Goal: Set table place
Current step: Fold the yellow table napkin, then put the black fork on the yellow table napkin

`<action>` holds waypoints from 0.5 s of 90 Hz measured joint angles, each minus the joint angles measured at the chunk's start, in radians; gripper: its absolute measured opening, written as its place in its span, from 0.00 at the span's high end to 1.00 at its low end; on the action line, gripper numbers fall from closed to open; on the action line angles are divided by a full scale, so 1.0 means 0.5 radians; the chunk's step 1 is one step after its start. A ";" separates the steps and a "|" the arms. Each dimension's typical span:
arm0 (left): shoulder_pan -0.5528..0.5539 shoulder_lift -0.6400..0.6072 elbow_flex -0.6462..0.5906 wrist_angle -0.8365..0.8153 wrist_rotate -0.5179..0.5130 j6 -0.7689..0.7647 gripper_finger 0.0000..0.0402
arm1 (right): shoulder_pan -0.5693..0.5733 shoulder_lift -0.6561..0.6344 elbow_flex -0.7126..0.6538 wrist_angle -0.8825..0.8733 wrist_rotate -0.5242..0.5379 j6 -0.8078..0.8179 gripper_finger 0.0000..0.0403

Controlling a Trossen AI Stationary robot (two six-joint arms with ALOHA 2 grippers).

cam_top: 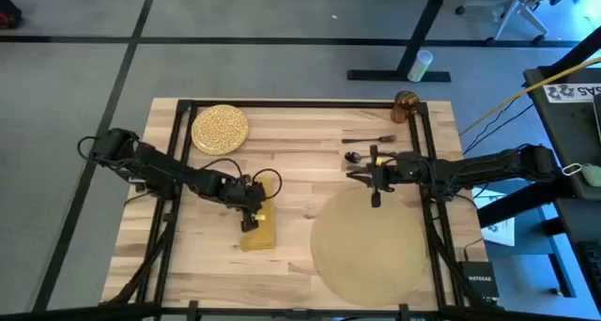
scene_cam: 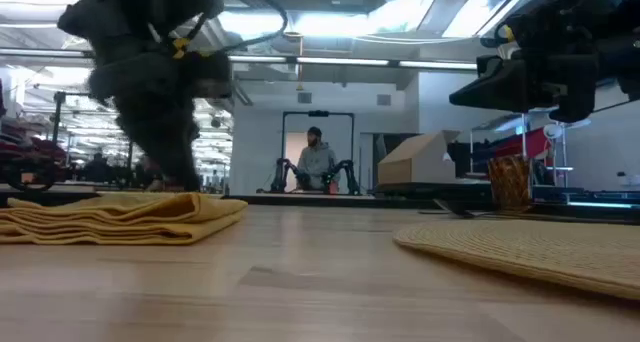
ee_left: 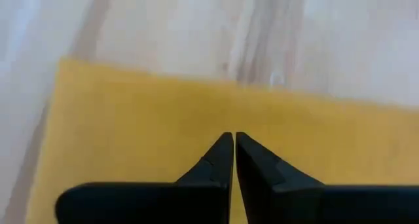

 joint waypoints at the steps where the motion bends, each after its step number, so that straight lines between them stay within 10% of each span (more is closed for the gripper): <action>1: 0.004 0.000 0.001 -0.001 0.000 0.000 1.00 | 0.000 -0.004 0.000 -0.011 0.012 0.000 1.00; 45: 0.029 -0.001 0.014 -0.005 0.001 0.054 1.00 | -0.473 -0.018 0.737 -1.698 0.414 -0.173 1.00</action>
